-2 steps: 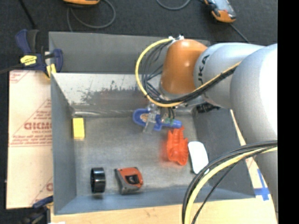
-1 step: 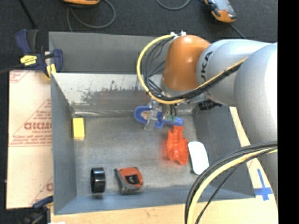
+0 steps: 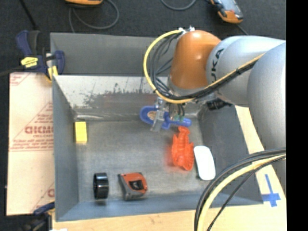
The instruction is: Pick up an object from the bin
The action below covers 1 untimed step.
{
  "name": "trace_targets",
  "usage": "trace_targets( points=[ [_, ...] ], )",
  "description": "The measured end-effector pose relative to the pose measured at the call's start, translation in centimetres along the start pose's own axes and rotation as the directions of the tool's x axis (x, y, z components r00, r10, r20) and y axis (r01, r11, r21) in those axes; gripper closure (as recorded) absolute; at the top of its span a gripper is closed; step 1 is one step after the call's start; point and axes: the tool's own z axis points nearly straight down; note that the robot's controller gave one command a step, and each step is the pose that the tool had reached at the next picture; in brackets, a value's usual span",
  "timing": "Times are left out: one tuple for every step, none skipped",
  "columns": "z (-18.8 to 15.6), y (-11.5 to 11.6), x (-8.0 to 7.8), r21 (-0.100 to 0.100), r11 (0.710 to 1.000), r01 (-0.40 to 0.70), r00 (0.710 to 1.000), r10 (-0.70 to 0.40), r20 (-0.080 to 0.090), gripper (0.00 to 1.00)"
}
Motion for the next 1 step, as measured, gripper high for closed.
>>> trace_targets(
  points=[
    [-1.74, 0.01, -0.08, 0.0, 1.0, 0.0, 1.0, 0.0, 0.002, 1.0]
  ],
)
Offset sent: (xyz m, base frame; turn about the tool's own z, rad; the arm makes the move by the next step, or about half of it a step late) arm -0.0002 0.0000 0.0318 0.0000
